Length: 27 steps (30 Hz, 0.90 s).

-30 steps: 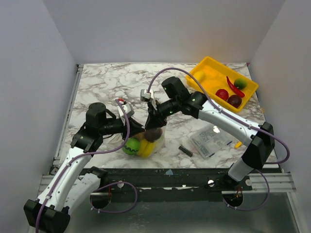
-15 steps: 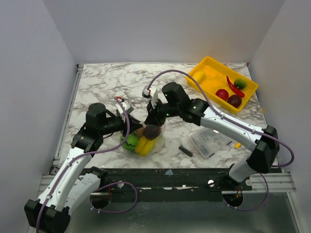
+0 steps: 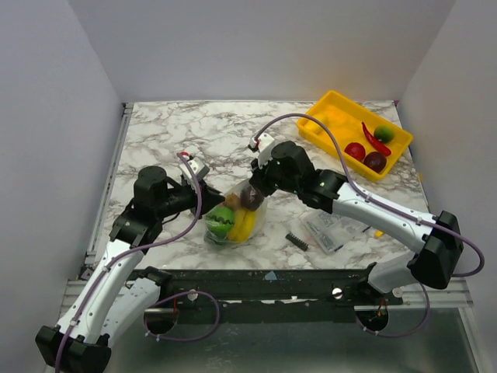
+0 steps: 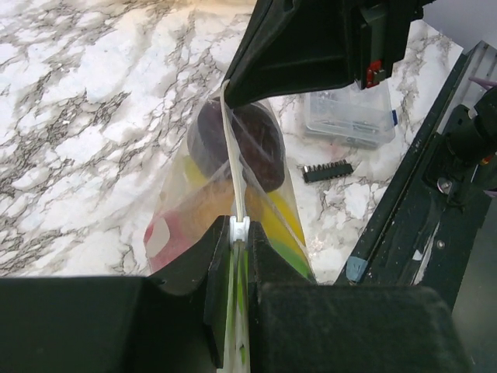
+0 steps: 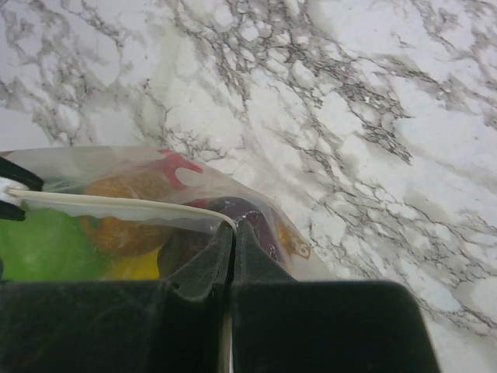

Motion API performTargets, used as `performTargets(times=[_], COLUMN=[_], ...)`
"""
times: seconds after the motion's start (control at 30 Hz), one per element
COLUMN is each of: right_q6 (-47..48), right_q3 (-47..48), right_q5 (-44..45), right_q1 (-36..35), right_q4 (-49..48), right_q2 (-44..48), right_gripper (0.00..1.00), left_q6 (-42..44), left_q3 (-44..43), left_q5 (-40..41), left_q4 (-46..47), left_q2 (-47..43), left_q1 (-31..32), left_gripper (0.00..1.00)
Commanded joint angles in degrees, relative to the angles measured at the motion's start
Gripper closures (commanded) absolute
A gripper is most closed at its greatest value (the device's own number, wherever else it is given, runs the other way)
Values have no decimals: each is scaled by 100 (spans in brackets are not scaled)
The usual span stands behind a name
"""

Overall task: Place the food in the zip-top bag and seal the zipper
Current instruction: Zip the zipper food storage bag at the center of the board, then place the zipper food storage bag at the center of the board.

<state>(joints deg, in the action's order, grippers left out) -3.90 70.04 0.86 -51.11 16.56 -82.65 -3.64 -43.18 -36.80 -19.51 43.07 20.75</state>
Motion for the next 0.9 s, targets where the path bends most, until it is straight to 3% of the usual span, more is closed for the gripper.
performTargets(times=[0.0,0.63,0.67,0.77,0.87], right_q6=[37,90,87,115,40], right_q3=[-216,-257,-237,-172,-98], right_q5=[1586,1849,1766,1540,1345], right_q1=[315,427,427,427,427], right_q4=[122,-143,-151,-156,-275], right_q2=[191,225,201,108,12], right_gripper=[100,100,100,100,100], left_q6=[-180,-386,-414,-442,-392], left_q3=[-222,127,132,79,-98], left_q5=[90,1581,1677,2012,2461], left_q4=[-380,-1374,-1366,-1392,-1484], left_q2=[-441,-1231,-1239,-1234,-1305], left_q1=[-1,-1,-1,-1,-1], left_gripper=[100,100,94,58,37])
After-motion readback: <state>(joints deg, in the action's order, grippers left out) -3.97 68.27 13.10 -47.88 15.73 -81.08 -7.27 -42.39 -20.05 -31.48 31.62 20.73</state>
